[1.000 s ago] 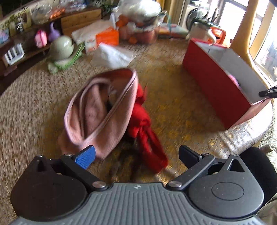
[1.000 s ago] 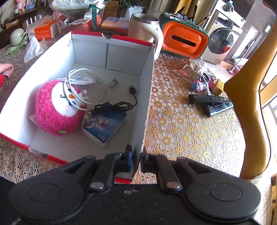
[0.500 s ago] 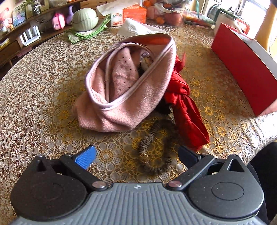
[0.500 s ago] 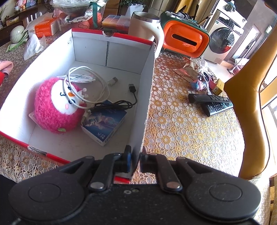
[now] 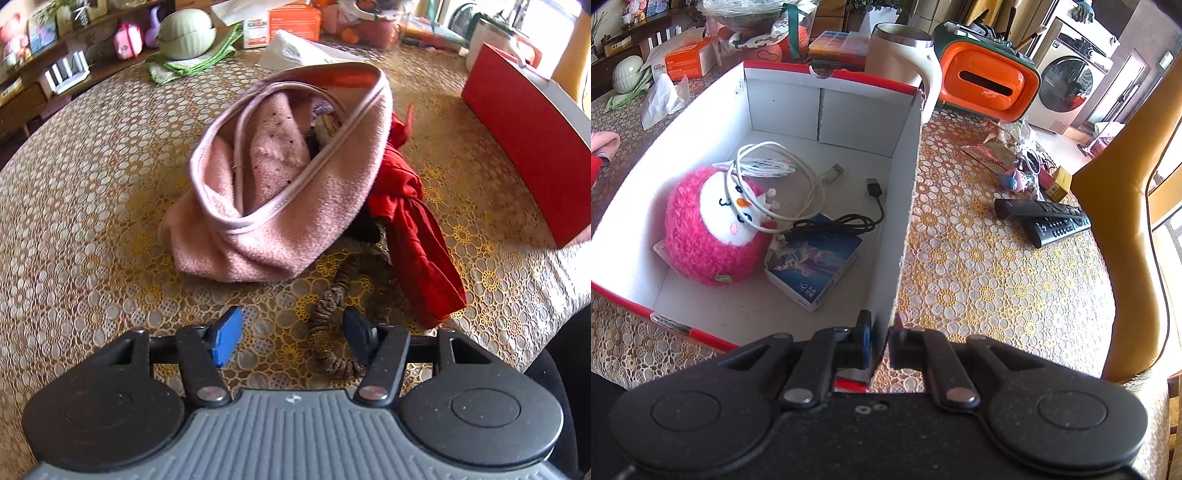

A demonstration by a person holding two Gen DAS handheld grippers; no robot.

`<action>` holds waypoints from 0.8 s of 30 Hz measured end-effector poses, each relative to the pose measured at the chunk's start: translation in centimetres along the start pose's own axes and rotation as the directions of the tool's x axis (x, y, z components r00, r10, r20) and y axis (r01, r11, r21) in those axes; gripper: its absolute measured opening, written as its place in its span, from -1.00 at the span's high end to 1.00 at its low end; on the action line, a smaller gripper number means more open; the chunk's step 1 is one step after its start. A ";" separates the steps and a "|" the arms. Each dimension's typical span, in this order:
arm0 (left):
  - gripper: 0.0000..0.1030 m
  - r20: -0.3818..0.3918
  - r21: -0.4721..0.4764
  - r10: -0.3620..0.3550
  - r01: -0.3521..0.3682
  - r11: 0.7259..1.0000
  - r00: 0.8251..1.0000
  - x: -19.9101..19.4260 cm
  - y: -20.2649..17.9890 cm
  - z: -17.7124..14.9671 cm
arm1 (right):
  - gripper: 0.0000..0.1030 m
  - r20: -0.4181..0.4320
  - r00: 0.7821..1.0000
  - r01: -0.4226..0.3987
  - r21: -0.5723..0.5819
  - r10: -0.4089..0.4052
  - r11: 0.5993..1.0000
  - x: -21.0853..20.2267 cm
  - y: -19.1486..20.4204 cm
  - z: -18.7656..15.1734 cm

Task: Organize objects
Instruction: 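Grasp the braided brown cord with the left tool, then carry the brown cord into the shoebox and open the left tool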

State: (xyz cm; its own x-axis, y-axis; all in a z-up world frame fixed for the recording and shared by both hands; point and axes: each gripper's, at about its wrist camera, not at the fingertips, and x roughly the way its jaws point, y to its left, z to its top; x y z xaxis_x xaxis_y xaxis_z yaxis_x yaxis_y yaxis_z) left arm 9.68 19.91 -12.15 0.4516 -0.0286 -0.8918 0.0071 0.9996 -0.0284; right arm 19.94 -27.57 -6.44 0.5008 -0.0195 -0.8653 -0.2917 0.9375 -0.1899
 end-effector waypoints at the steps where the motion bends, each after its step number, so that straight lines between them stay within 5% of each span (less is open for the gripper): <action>1: -0.01 -0.001 0.017 0.015 -0.015 1.000 1.000 0.1 -0.3 0.0 | 0.85 0.001 1.000 0.001 -0.001 -0.001 1.000 0.0 0.0 0.0; 9: 0.82 -0.024 0.081 -0.007 0.009 0.997 1.000 0.0 -2.1 0.5 | 0.84 0.003 1.000 0.001 -0.001 -0.001 1.000 0.0 0.0 0.0; 15: 0.85 -0.054 0.051 -0.025 0.028 0.998 0.998 -0.7 -2.4 0.8 | 0.84 0.006 1.000 0.004 -0.006 -0.004 1.000 -0.1 0.1 0.0; 24: 0.85 0.025 0.049 -0.066 0.064 0.997 0.998 -4.8 -3.2 1.9 | 0.85 0.016 1.000 -0.003 -0.001 0.003 1.000 -0.2 0.1 -0.1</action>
State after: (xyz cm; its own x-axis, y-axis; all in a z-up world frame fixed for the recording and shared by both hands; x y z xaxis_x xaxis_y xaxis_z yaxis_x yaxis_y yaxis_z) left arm 9.17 16.89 -6.96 0.4721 -0.0939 -0.8765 0.0797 0.9948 -0.0637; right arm 19.78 -27.50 -6.35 0.5128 -0.0111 -0.8585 -0.2936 0.9374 -0.1875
